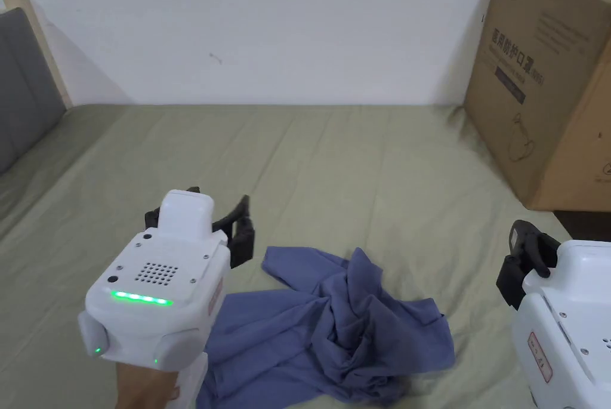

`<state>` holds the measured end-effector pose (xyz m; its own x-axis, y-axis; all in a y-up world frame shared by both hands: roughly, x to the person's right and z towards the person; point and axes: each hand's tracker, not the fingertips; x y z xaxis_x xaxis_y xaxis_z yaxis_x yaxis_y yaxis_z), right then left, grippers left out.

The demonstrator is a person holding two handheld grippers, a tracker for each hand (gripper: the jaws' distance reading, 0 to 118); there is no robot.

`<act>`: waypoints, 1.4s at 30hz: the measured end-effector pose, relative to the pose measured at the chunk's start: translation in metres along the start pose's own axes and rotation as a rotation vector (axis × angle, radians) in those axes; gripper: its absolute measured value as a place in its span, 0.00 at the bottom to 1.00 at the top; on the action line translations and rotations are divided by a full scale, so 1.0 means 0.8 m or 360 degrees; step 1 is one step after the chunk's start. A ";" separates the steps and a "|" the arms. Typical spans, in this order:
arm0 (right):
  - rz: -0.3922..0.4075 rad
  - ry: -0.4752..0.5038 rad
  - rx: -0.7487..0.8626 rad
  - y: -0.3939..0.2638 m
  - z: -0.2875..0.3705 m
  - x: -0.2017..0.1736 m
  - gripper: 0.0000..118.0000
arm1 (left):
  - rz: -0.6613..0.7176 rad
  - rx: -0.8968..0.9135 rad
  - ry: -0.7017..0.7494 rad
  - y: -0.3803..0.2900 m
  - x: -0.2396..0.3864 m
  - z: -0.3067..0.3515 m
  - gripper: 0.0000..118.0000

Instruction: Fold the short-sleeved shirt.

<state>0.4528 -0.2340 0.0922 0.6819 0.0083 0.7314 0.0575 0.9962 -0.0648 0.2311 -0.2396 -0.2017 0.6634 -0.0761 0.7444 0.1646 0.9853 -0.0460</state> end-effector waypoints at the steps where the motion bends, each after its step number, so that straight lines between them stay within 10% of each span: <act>1: 0.0002 0.0002 0.0000 0.000 0.000 -0.001 0.00 | 0.0006 0.0001 -0.0013 -0.003 -0.005 0.002 0.00; 10: 0.0004 0.0021 -0.0004 0.000 -0.001 -0.005 0.00 | 0.0177 -0.0129 0.0016 -0.017 -0.017 -0.011 0.00; 25: 0.0015 0.0042 -0.0099 -0.025 -0.010 -0.006 0.00 | 0.0598 -0.1174 -0.0041 -0.170 -0.031 -0.037 0.00; 27: 0.0020 0.0044 -0.0114 -0.029 -0.011 -0.006 0.00 | 0.0647 -0.1278 -0.0015 -0.189 -0.033 -0.034 0.27; 29: 0.0021 0.0048 -0.0131 -0.033 -0.013 -0.007 0.00 | 0.0738 -0.1337 -0.0017 -0.204 -0.033 -0.033 0.75; 31: 0.0023 0.0052 -0.0145 -0.036 -0.015 -0.007 0.00 | 0.0753 -0.1428 -0.0015 -0.213 -0.031 -0.031 0.85; 38: 0.0022 0.0066 -0.0187 -0.046 -0.022 -0.008 0.00 | 0.0540 -0.1570 0.0057 -0.240 -0.007 -0.036 0.82; 42: 0.0026 0.0067 -0.0211 -0.051 -0.027 -0.006 0.00 | 0.0355 -0.1566 0.0129 -0.253 0.014 -0.037 0.37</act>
<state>0.4625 -0.2768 0.0767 0.7136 0.0179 0.7004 0.1402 0.9758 -0.1678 0.2269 -0.4444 -0.2036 0.7939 0.0481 0.6061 0.5353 0.4174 -0.7343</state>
